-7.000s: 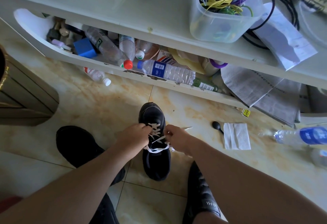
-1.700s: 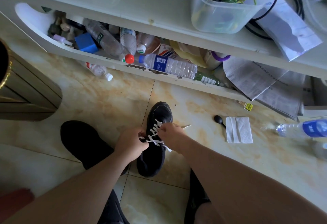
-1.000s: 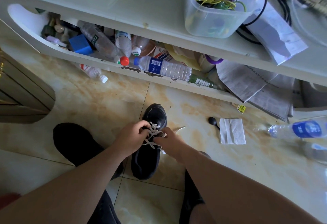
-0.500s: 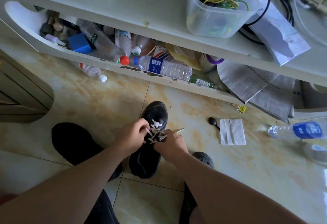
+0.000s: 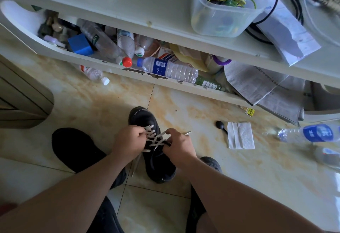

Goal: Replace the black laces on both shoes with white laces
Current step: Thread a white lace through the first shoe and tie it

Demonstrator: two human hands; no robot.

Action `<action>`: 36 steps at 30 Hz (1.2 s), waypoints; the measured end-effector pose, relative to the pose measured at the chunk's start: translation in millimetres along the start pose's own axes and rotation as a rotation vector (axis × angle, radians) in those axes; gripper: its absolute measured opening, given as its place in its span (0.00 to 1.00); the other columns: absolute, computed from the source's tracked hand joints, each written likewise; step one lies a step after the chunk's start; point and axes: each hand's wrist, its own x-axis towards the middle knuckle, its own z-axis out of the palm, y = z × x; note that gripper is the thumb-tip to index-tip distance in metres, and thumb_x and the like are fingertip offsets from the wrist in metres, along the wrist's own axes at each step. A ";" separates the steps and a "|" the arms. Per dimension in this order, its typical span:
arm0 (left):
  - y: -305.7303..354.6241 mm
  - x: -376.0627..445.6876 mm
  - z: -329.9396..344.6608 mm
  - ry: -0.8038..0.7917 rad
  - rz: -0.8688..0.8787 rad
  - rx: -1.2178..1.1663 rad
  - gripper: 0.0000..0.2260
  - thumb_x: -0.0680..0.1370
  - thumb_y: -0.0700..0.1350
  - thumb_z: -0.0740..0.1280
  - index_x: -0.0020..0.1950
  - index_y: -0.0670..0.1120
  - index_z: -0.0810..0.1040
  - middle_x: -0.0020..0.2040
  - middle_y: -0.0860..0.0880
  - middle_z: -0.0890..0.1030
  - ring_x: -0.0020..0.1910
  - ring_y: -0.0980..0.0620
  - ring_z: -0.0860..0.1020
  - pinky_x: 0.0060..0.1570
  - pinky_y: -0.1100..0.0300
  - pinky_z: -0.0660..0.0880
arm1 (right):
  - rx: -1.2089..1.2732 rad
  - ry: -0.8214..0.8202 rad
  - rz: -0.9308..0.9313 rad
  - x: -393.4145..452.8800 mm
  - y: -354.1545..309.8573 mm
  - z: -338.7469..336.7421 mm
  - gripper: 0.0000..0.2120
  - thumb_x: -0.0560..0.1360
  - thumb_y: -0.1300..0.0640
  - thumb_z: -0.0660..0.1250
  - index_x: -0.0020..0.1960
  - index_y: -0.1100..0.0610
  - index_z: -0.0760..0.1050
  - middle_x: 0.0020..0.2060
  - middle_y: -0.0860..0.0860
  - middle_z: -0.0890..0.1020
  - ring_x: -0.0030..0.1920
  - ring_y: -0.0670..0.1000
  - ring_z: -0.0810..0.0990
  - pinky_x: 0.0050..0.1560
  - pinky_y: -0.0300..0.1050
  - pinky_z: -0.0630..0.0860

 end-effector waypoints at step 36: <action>-6.7 -7.0 19.1 -0.215 0.401 0.430 0.06 0.77 0.46 0.74 0.53 0.54 0.84 0.45 0.49 0.77 0.39 0.46 0.78 0.34 0.55 0.77 | 0.077 -0.228 0.147 20.3 -14.1 -1.1 0.10 0.72 0.57 0.72 0.53 0.48 0.81 0.46 0.46 0.82 0.46 0.49 0.82 0.49 0.42 0.81</action>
